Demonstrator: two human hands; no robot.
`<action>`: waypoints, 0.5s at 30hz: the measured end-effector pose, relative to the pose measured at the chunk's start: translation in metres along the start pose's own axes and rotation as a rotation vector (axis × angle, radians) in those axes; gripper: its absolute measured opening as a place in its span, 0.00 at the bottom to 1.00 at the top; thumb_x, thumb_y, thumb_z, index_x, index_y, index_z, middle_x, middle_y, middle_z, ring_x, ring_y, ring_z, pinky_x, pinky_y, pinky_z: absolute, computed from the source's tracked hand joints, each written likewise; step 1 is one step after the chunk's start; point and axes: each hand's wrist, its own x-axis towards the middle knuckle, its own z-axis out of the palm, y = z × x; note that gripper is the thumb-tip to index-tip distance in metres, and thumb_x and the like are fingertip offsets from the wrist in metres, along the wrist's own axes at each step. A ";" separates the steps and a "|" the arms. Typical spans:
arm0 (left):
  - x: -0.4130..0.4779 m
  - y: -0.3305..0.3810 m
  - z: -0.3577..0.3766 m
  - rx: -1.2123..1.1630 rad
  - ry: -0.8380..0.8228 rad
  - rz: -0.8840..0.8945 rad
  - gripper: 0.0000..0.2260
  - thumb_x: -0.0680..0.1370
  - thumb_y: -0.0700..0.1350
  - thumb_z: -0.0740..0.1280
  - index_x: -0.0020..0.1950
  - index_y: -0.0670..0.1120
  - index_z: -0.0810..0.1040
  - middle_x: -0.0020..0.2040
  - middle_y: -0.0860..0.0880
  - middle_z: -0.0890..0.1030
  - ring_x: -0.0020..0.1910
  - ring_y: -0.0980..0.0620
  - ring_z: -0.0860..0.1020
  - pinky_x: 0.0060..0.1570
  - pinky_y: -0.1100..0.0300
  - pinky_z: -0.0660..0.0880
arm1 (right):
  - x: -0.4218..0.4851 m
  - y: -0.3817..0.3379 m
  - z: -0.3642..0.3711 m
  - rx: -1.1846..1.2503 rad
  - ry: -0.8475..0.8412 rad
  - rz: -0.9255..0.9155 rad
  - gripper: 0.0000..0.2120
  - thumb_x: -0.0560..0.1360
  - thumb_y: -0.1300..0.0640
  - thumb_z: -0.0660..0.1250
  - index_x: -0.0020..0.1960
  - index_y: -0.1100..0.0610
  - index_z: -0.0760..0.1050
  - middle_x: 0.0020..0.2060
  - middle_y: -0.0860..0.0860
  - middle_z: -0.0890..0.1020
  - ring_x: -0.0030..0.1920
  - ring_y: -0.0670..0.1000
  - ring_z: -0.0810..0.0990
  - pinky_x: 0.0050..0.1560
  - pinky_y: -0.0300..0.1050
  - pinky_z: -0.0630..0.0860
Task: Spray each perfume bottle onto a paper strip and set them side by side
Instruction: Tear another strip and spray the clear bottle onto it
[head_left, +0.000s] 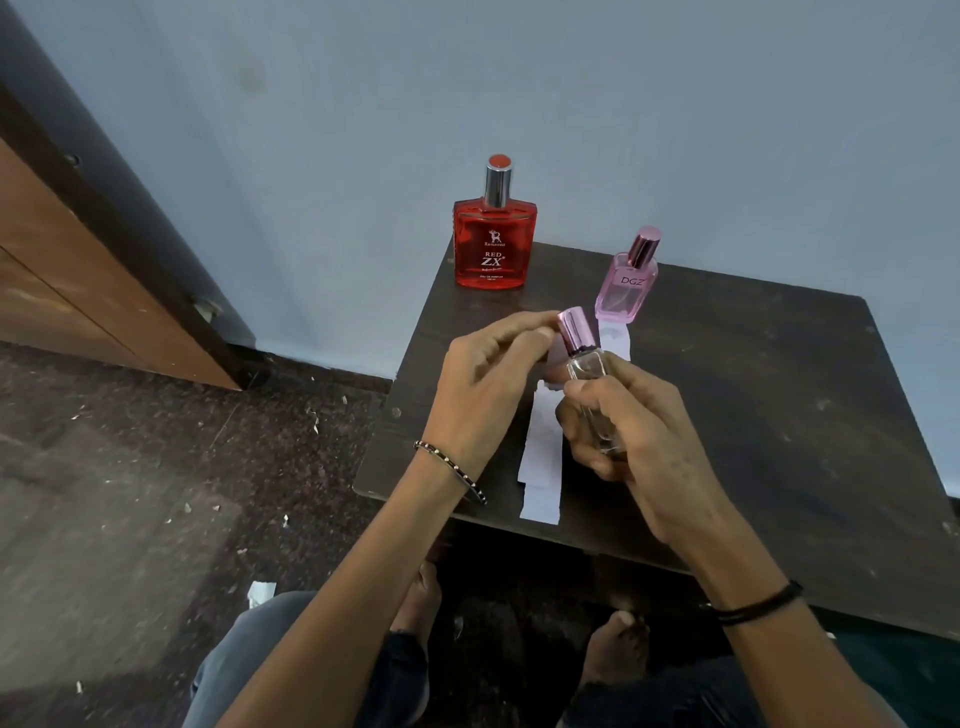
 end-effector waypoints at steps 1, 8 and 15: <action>0.000 0.002 0.001 -0.039 0.000 -0.012 0.09 0.82 0.38 0.65 0.54 0.43 0.84 0.48 0.44 0.87 0.45 0.58 0.83 0.46 0.69 0.79 | 0.000 0.000 0.000 -0.011 -0.002 0.008 0.10 0.83 0.58 0.62 0.57 0.61 0.80 0.32 0.54 0.76 0.25 0.46 0.69 0.26 0.37 0.67; 0.001 0.008 0.005 -0.167 0.064 -0.052 0.11 0.80 0.43 0.69 0.53 0.36 0.85 0.47 0.40 0.87 0.44 0.50 0.86 0.46 0.60 0.82 | -0.001 0.001 -0.002 -0.046 -0.059 -0.003 0.08 0.82 0.59 0.63 0.55 0.61 0.79 0.32 0.55 0.76 0.25 0.47 0.67 0.25 0.38 0.66; 0.008 0.010 -0.002 -0.220 0.206 -0.199 0.09 0.79 0.50 0.68 0.46 0.49 0.87 0.44 0.49 0.88 0.48 0.53 0.86 0.49 0.60 0.80 | 0.001 -0.003 -0.008 0.305 -0.155 0.067 0.22 0.78 0.47 0.58 0.57 0.61 0.82 0.31 0.54 0.75 0.22 0.45 0.63 0.22 0.36 0.64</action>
